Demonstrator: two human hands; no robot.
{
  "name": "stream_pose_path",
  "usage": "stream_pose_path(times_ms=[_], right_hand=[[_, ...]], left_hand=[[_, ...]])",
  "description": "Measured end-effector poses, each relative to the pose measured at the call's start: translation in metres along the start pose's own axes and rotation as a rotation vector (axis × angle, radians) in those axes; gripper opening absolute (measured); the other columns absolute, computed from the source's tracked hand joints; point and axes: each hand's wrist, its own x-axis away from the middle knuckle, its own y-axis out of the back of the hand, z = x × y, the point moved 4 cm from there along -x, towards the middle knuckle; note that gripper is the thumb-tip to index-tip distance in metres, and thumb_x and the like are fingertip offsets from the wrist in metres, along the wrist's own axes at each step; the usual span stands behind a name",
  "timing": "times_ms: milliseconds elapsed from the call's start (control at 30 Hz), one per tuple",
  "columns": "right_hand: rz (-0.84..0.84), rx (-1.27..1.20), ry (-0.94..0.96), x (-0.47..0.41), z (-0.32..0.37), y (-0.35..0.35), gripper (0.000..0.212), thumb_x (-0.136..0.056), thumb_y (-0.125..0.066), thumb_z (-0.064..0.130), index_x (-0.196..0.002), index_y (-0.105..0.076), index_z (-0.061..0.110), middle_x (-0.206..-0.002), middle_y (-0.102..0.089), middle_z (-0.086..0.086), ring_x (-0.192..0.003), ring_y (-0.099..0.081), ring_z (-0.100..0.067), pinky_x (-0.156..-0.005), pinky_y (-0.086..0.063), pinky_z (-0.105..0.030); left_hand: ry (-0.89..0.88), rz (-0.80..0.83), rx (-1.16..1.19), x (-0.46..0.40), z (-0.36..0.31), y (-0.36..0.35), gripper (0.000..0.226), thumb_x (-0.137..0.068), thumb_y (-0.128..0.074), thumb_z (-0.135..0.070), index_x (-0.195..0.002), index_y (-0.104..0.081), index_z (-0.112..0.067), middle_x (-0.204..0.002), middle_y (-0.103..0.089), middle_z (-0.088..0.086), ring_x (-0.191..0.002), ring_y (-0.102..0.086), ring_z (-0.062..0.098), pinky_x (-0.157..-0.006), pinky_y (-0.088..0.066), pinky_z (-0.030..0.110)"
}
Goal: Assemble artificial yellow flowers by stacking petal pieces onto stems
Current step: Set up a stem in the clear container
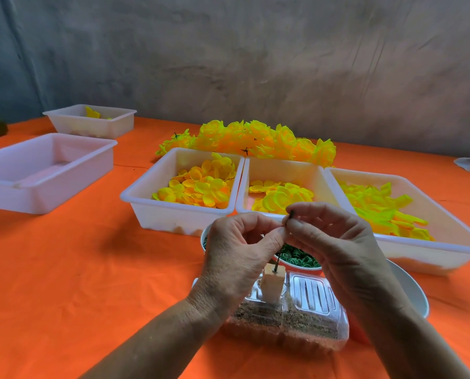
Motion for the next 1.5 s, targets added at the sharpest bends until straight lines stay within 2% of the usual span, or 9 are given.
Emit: stream_pose_path(times_ms=[133,333,533,800,900,1000,1233,1367,1500], right_hand=[[-0.001,0.222,0.134,0.004,0.007,-0.002,0.016,-0.066,-0.075,0.023,-0.083,-0.075,0.024,-0.077,-0.074,0.004,-0.072,-0.069,-0.006,-0.065,-0.052,-0.016],[-0.005,0.322,0.123,0.006,0.006,-0.003,0.013,-0.071,-0.076,0.022,-0.083,-0.074,0.023,-0.077,-0.073,0.003,-0.070,-0.068,-0.008,-0.066,-0.052,-0.018],[-0.006,0.296,0.052,0.012,-0.004,-0.002,0.013,-0.068,-0.072,0.021,-0.080,-0.075,0.020,-0.076,-0.074,-0.005,-0.070,-0.069,-0.015,-0.066,-0.057,-0.030],[0.005,0.346,0.018,0.017,-0.016,0.001,0.007,-0.066,-0.074,0.024,-0.073,-0.075,0.020,-0.075,-0.074,-0.002,-0.070,-0.070,-0.012,-0.067,-0.056,-0.023],[0.010,0.351,0.013,0.019,-0.017,0.002,0.005,-0.065,-0.075,0.026,-0.069,-0.075,0.023,-0.072,-0.073,0.001,-0.067,-0.068,-0.008,-0.063,-0.052,-0.017],[0.023,0.369,0.007,0.019,-0.017,0.001,0.009,-0.065,-0.074,0.027,-0.070,-0.074,0.020,-0.070,-0.073,0.001,-0.065,-0.067,-0.007,-0.062,-0.051,-0.016],[0.027,0.416,-0.038,0.022,-0.023,0.004,0.001,-0.074,-0.075,0.015,-0.074,-0.074,0.015,-0.070,-0.073,-0.004,-0.065,-0.069,-0.014,-0.059,-0.051,-0.019],[0.009,0.426,-0.031,0.021,-0.022,0.003,0.021,-0.063,-0.073,0.035,-0.071,-0.074,0.016,-0.069,-0.073,-0.005,-0.065,-0.069,-0.023,-0.059,-0.050,-0.026],[-0.023,0.423,-0.027,0.019,-0.022,0.005,0.016,-0.060,-0.075,0.034,-0.065,-0.073,0.019,-0.071,-0.071,-0.008,-0.066,-0.063,-0.027,-0.062,-0.047,-0.034]], left_hand=[[0.013,-0.005,-0.038,0.002,0.003,0.000,0.004,-0.074,-0.077,-0.013,-0.073,-0.073,-0.014,-0.071,-0.071,0.014,-0.061,-0.062,0.015,-0.058,-0.051,0.025],[0.016,-0.031,-0.042,0.005,0.007,0.005,0.003,-0.078,-0.075,-0.011,-0.077,-0.073,-0.010,-0.074,-0.071,0.017,-0.064,-0.067,0.028,-0.065,-0.055,0.040],[-0.023,-0.003,-0.041,0.005,0.003,0.009,0.013,-0.081,-0.068,-0.004,-0.075,-0.071,-0.014,-0.065,-0.068,-0.001,-0.053,-0.056,0.003,-0.052,-0.044,0.014],[-0.021,0.036,-0.117,0.012,0.007,0.005,0.008,-0.068,-0.071,-0.021,-0.073,-0.071,-0.015,-0.073,-0.064,0.026,-0.059,-0.053,0.030,-0.058,-0.048,0.047],[-0.003,0.039,-0.146,0.013,0.013,0.007,0.007,-0.069,-0.077,-0.016,-0.070,-0.070,-0.018,-0.070,-0.063,0.022,-0.058,-0.049,0.020,-0.056,-0.044,0.035],[0.002,0.032,-0.182,0.013,0.017,0.008,0.007,-0.069,-0.077,-0.017,-0.069,-0.070,-0.019,-0.053,-0.057,0.004,-0.052,-0.045,0.011,-0.050,-0.039,0.024],[-0.001,0.031,-0.275,0.010,0.018,0.008,0.011,-0.073,-0.079,-0.017,-0.067,-0.070,-0.020,-0.059,-0.064,0.004,-0.052,-0.051,0.009,-0.050,-0.044,0.030],[-0.041,0.023,-0.365,0.009,0.014,0.009,0.013,-0.072,-0.079,-0.017,-0.063,-0.070,-0.021,-0.058,-0.064,-0.001,-0.051,-0.050,0.005,-0.050,-0.044,0.025],[-0.060,0.023,-0.407,0.009,0.011,0.007,0.012,-0.072,-0.079,-0.013,-0.064,-0.071,-0.019,-0.057,-0.063,-0.002,-0.051,-0.050,0.006,-0.050,-0.043,0.025]])
